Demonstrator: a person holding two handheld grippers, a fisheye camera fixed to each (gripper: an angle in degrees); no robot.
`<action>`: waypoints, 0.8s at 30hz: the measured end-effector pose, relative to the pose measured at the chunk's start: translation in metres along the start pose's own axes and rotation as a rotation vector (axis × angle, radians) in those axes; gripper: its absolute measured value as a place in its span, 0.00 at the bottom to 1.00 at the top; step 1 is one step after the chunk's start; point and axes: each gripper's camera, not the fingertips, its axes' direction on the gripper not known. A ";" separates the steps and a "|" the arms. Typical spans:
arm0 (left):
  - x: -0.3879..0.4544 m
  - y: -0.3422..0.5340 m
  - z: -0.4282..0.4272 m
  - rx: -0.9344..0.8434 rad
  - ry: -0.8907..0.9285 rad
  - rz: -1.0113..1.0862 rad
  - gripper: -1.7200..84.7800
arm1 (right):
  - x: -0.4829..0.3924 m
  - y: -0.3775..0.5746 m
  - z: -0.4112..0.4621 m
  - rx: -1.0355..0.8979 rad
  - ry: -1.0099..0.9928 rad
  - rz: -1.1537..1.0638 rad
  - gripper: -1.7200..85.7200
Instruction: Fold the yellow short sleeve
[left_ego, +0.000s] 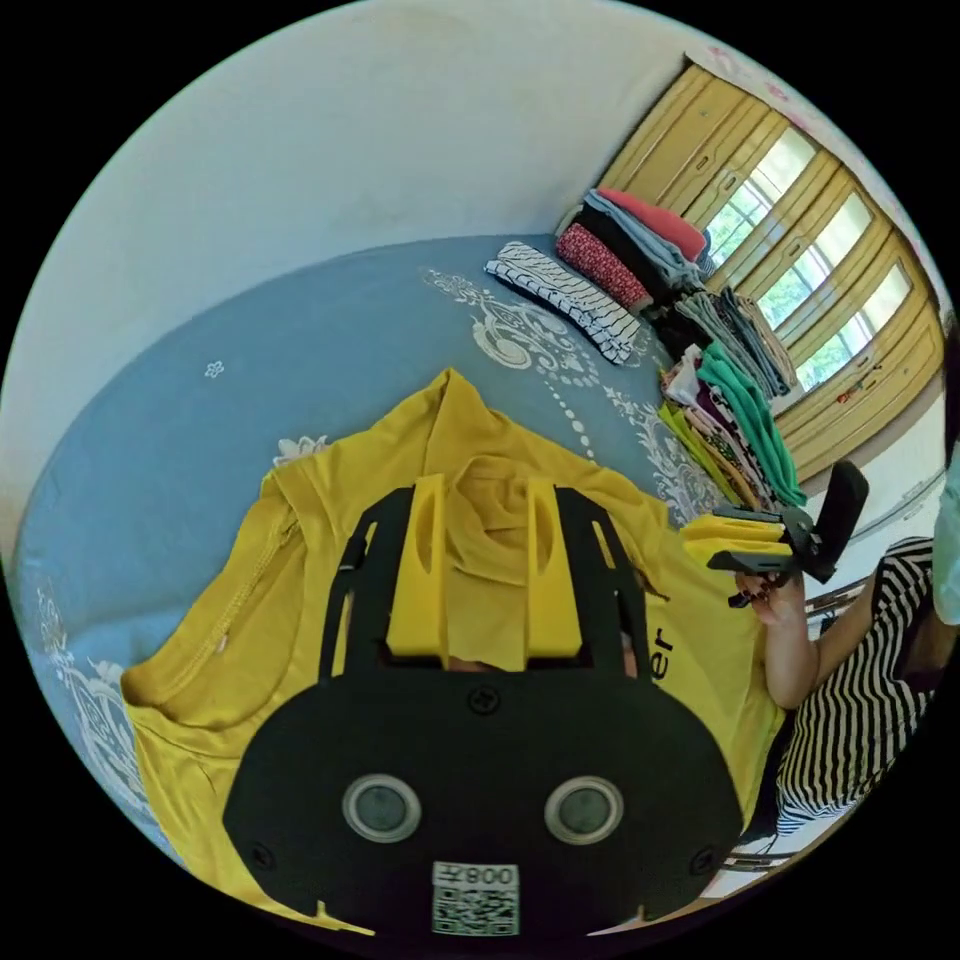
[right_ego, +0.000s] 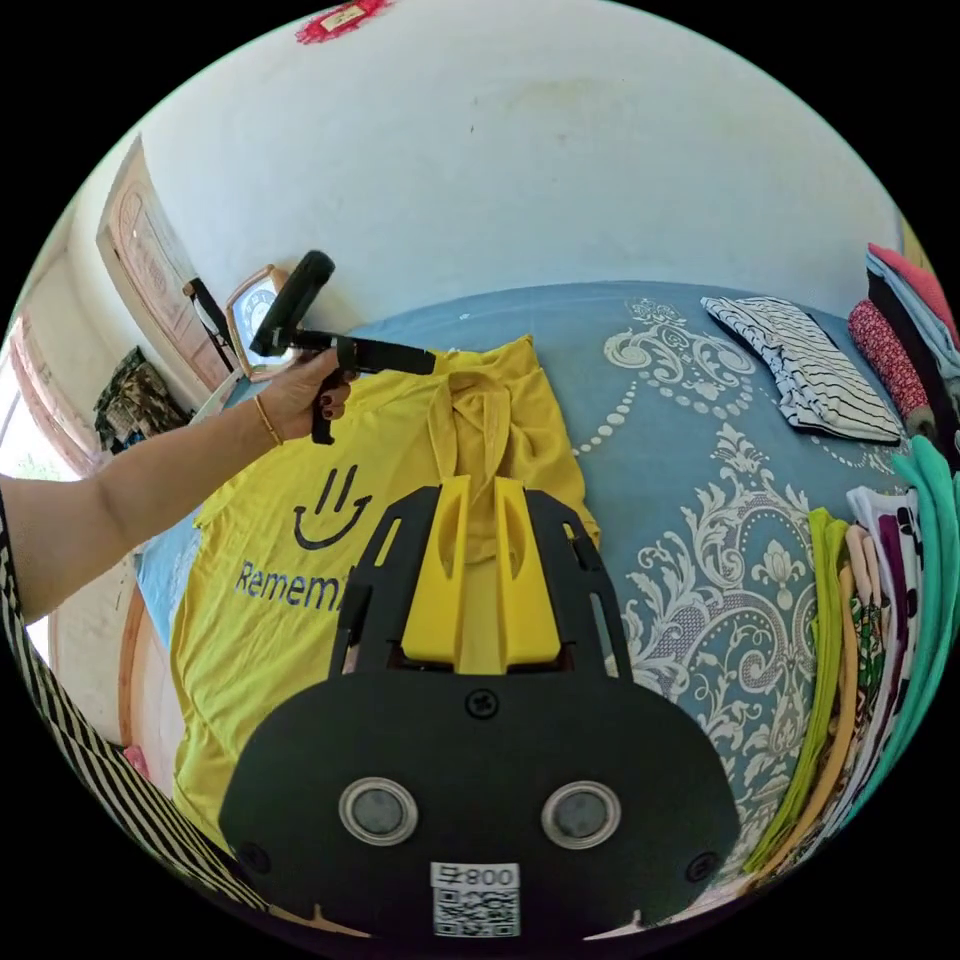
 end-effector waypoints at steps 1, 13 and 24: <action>0.001 -0.004 0.003 -0.016 -0.027 0.020 0.14 | 0.001 0.000 0.009 -0.039 0.015 0.005 0.08; -0.020 0.025 -0.052 -0.012 -0.209 0.051 0.03 | 0.003 -0.013 0.046 -0.219 -0.012 -0.088 0.08; -0.101 0.089 -0.089 -0.022 -0.093 -0.170 0.08 | 0.036 -0.018 0.032 -0.208 -0.227 -0.074 0.04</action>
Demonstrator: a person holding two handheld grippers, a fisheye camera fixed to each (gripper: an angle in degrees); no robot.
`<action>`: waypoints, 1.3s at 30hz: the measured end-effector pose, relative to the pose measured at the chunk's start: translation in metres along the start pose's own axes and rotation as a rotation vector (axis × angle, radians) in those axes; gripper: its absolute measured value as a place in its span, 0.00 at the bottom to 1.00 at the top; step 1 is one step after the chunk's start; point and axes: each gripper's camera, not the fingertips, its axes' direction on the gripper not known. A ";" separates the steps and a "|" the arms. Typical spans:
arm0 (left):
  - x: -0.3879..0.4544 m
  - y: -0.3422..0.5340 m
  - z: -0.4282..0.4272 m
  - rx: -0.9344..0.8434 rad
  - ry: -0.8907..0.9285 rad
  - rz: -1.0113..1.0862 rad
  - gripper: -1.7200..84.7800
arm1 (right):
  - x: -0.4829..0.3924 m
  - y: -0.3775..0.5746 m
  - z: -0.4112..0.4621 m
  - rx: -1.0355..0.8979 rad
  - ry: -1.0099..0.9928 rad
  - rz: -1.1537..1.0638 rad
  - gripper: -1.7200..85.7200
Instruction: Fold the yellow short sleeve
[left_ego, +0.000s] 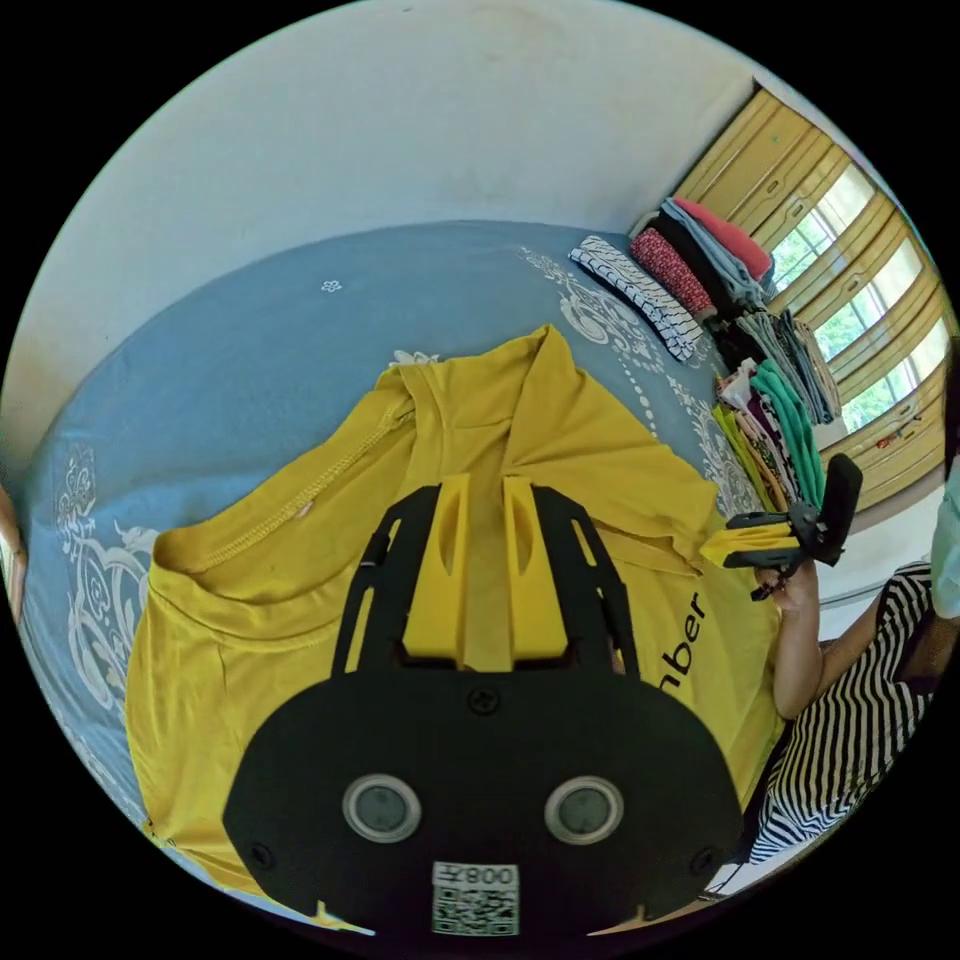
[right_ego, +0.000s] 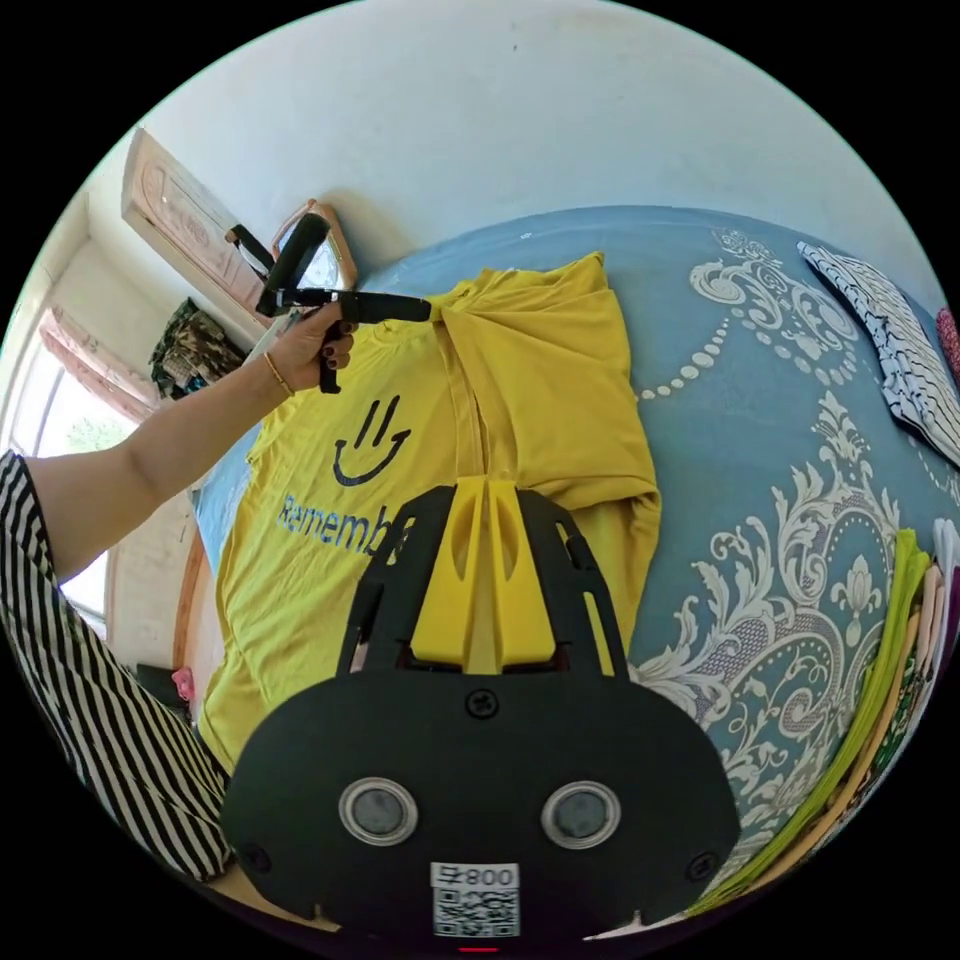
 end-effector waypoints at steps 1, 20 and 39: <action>-0.002 0.001 -0.004 0.016 0.015 -0.003 0.08 | 0.005 0.002 -0.006 0.025 -0.028 0.010 0.04; -0.048 0.029 -0.040 0.030 0.060 -0.037 0.06 | -0.013 -0.008 0.005 -0.045 0.213 -0.090 0.02; -0.113 0.052 -0.057 0.066 0.145 -0.174 0.11 | 0.033 0.010 -0.033 -0.079 -0.179 -0.078 0.04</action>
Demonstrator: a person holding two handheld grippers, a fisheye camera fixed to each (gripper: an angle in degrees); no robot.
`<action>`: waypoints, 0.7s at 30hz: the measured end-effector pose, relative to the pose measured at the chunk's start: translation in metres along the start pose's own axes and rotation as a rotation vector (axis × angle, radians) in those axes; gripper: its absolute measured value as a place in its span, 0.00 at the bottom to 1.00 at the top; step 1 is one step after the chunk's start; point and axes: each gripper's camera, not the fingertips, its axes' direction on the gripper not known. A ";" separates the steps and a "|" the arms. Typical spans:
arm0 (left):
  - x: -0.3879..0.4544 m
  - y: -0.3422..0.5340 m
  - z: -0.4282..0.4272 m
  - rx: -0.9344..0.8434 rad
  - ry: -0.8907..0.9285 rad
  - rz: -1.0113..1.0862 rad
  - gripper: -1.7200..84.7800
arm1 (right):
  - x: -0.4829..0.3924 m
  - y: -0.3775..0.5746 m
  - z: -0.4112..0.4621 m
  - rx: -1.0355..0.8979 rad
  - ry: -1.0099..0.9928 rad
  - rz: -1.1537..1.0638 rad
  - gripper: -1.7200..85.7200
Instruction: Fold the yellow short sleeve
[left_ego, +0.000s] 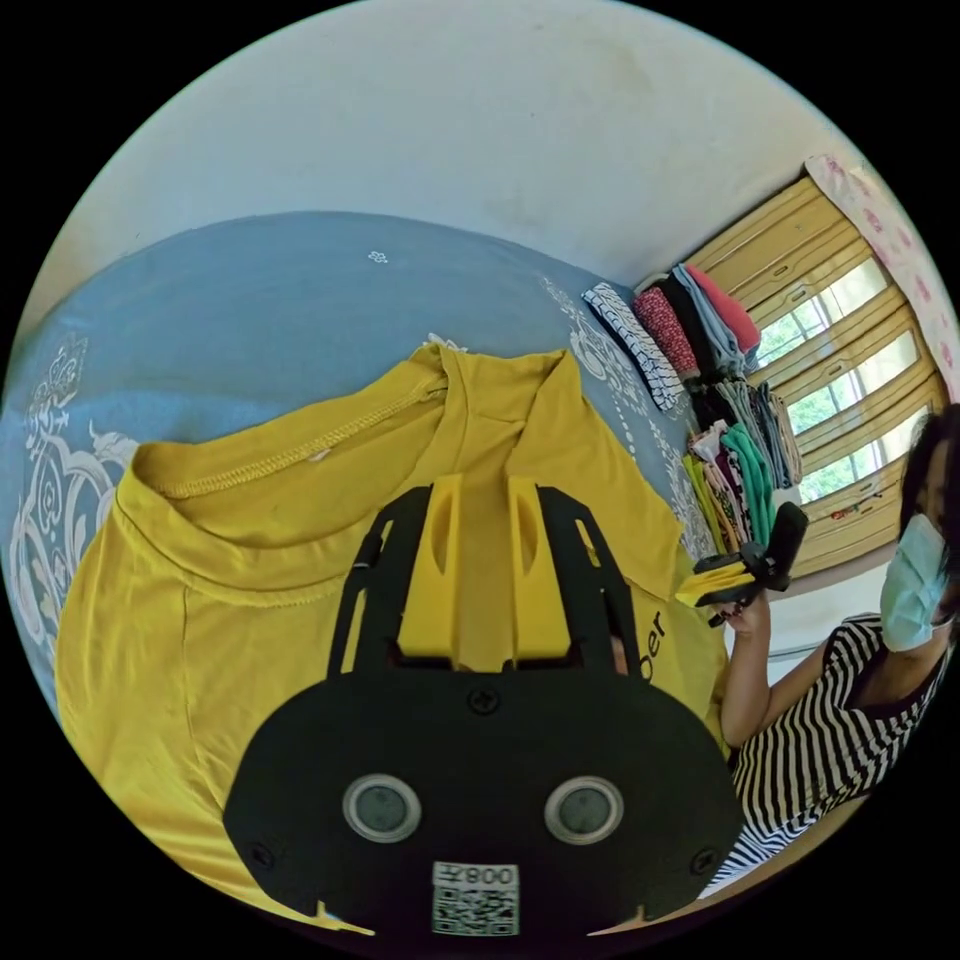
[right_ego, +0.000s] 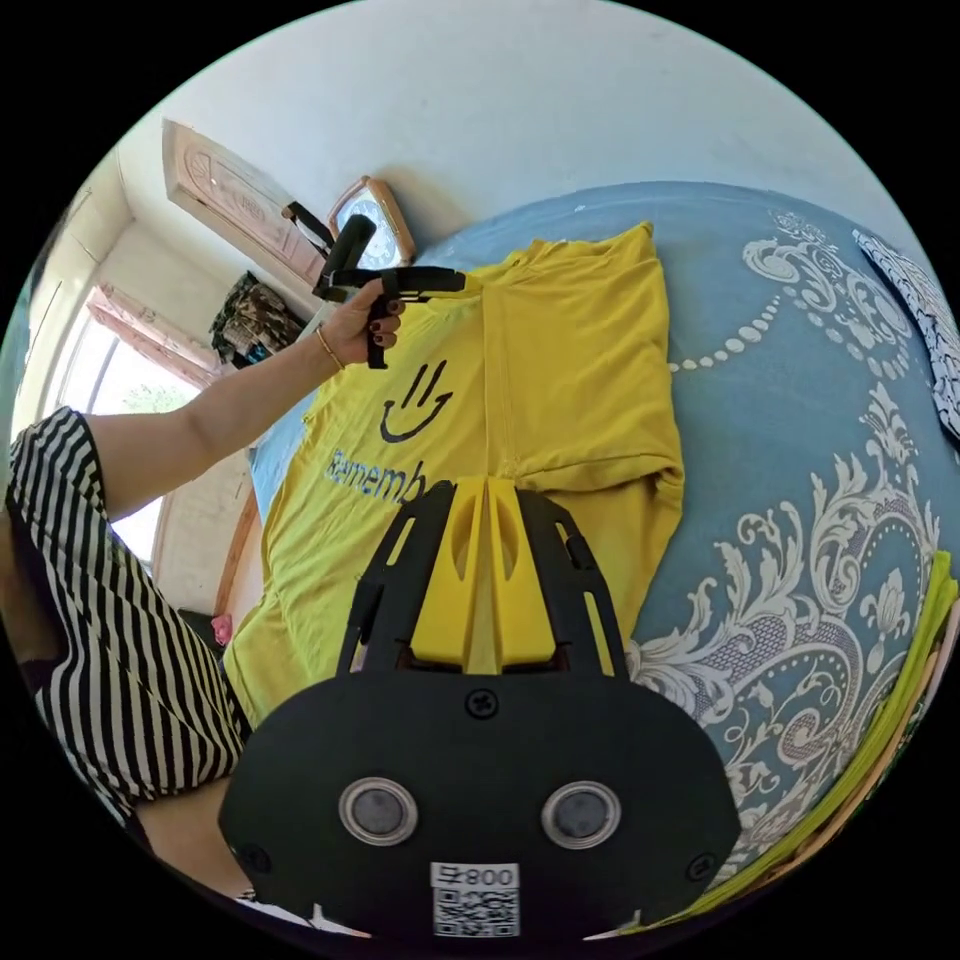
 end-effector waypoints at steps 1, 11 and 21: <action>-0.001 0.000 0.000 0.005 0.004 -0.003 0.11 | 0.002 0.003 -0.007 0.036 -0.013 0.012 0.05; 0.000 0.001 0.009 0.077 -0.094 -0.041 0.13 | 0.015 0.034 -0.054 0.345 0.159 0.202 0.09; 0.025 -0.008 0.054 0.095 -0.035 0.054 0.13 | 0.005 0.014 -0.027 0.250 0.375 0.252 0.09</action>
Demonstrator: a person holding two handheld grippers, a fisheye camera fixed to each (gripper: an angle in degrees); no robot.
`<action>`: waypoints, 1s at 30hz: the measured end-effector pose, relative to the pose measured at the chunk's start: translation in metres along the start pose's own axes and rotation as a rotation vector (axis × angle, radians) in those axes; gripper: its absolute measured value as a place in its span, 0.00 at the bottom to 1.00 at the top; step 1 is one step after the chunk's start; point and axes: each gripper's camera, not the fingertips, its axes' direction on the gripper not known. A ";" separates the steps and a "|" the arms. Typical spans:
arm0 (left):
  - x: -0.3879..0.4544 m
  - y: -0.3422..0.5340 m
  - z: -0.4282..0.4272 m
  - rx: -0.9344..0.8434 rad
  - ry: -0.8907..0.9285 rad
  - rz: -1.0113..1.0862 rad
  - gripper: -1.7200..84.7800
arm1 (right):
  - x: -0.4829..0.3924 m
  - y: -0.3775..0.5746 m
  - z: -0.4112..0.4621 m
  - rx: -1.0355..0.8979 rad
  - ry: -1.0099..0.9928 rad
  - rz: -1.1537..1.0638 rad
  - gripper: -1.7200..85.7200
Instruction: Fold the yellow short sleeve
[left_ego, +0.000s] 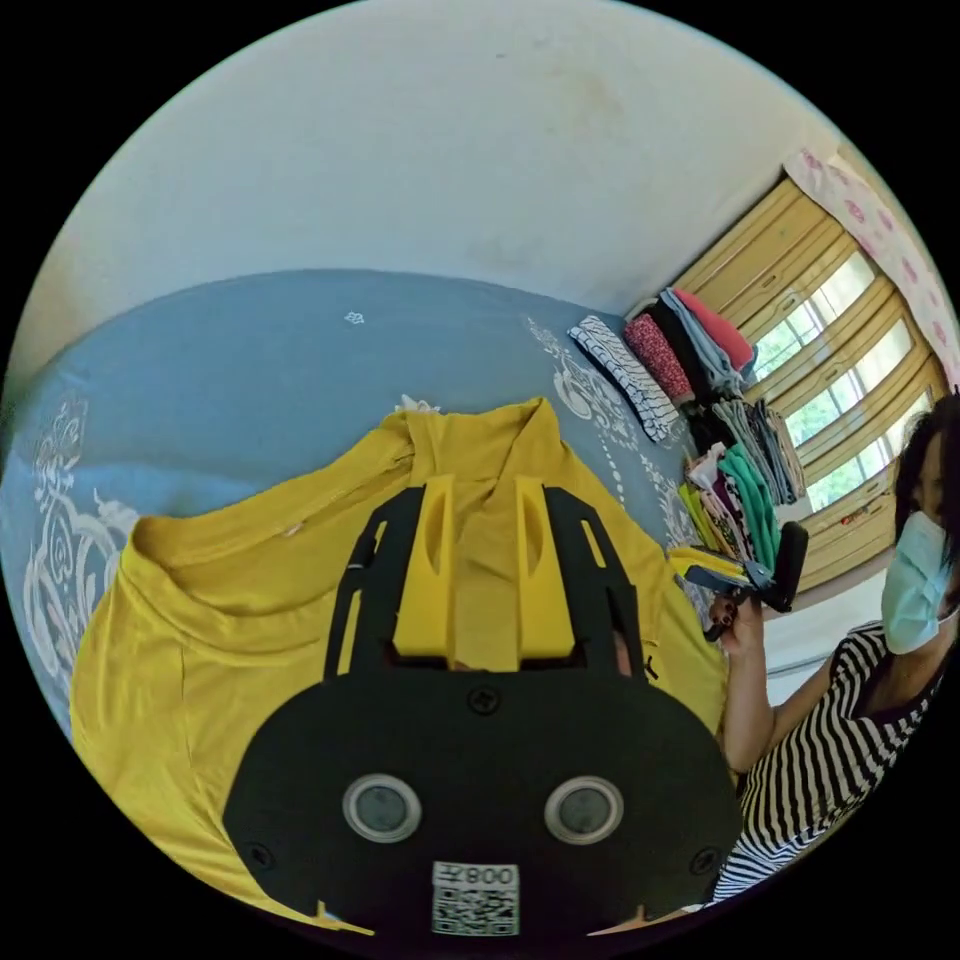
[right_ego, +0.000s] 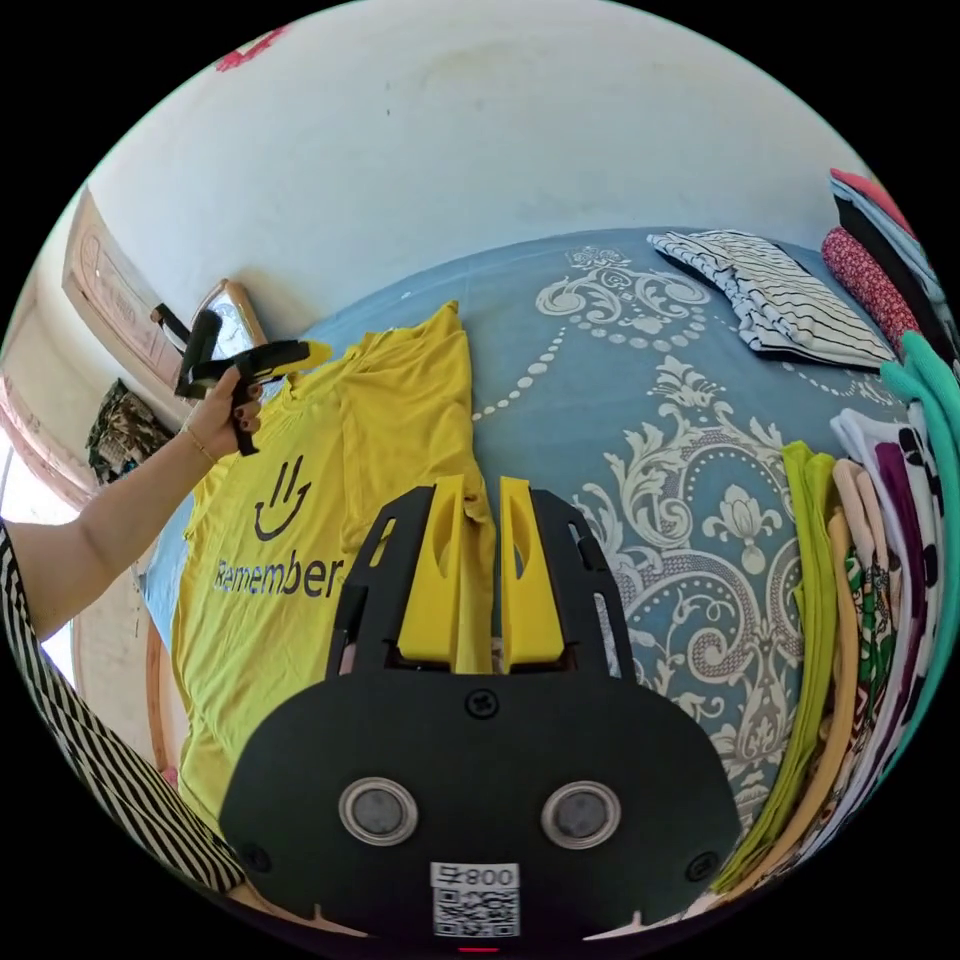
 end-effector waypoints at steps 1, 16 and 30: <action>0.007 -0.007 0.010 -0.017 -0.007 0.031 0.13 | -0.005 -0.001 -0.001 0.008 0.006 -0.014 0.09; 0.077 -0.067 0.167 -0.191 -0.064 0.203 0.04 | -0.026 0.002 -0.015 0.038 -0.003 -0.061 0.11; 0.104 -0.051 0.233 -0.232 -0.099 0.236 0.04 | -0.038 -0.001 0.000 -0.082 0.103 -0.094 0.07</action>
